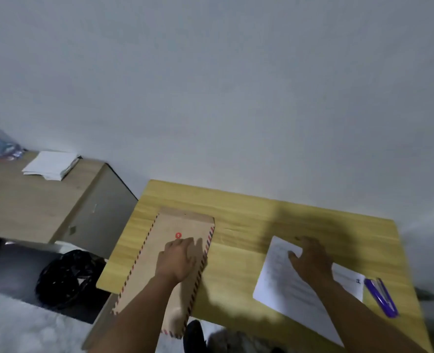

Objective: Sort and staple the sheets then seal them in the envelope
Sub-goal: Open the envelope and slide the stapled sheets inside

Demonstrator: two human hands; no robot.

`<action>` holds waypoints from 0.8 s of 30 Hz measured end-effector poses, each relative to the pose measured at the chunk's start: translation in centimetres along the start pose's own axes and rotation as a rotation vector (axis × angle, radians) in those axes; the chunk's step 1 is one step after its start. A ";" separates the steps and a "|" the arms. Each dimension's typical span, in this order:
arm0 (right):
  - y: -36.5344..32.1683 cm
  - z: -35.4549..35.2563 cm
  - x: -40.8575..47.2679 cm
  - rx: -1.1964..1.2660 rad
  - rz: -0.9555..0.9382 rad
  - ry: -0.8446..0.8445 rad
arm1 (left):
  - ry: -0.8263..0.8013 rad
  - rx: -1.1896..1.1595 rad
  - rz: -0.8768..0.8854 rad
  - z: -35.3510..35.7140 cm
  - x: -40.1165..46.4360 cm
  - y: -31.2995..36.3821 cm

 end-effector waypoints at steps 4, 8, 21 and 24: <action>-9.7 2.5 2.1 0.072 -0.084 -0.114 | 0.015 0.002 0.088 -3.7 3.7 -4.3; -19.1 5.9 5.7 0.110 -0.130 -0.226 | -0.056 0.010 0.142 -4.8 7.4 -8.1; -26.8 14.8 11.9 -0.028 -0.092 -0.195 | 0.054 0.383 0.345 -1.1 14.9 -12.9; -26.5 13.9 12.0 -0.006 -0.085 -0.189 | 0.124 0.307 0.419 -3.0 15.6 -10.9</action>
Point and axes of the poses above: each hand's wrist, its own x-axis towards the middle knuckle, its own z-axis out of the palm, y = z × x, the point moved 5 cm from there along x, towards the middle knuckle, and after that the axes turned 8 degrees about -y, right-handed, at the moved point
